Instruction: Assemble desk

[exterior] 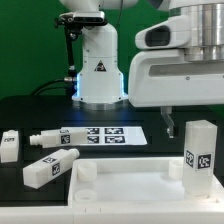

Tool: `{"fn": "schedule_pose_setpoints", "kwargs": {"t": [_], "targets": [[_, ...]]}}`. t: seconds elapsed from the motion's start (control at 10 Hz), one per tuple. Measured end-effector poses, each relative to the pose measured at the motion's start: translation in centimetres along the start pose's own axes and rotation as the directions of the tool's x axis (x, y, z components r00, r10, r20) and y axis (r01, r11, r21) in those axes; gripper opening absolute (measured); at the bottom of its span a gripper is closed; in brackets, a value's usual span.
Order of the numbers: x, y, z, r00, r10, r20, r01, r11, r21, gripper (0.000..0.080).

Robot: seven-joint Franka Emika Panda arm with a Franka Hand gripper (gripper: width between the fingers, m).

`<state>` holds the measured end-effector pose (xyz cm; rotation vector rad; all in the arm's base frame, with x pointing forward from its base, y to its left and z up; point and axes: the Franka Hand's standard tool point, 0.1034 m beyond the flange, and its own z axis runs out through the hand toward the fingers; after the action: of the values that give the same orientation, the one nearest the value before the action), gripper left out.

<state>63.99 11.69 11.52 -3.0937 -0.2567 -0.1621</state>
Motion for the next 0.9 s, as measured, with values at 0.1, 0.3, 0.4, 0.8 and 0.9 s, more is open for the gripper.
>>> {"fn": "schedule_pose_setpoints", "kwargs": {"t": [0.1, 0.3, 0.4, 0.8, 0.9], "targets": [[-0.02, -0.12, 0.03, 1.000, 0.025, 0.001, -0.025, 1.000, 0.005, 0.0649], [-0.03, -0.03, 0.05, 1.000, 0.026, 0.001, -0.026, 1.000, 0.004, 0.0410], [-0.03, -0.02, 0.05, 0.995, 0.098, 0.001, -0.098, 0.995, 0.005, 0.0410], [-0.22, 0.43, 0.18, 0.771, 0.637, 0.006, -0.637, 0.771, -0.005, 0.0285], [-0.42, 0.21, 0.19, 0.646, 0.763, 0.013, -0.763, 0.646, -0.019, 0.0285]]}}
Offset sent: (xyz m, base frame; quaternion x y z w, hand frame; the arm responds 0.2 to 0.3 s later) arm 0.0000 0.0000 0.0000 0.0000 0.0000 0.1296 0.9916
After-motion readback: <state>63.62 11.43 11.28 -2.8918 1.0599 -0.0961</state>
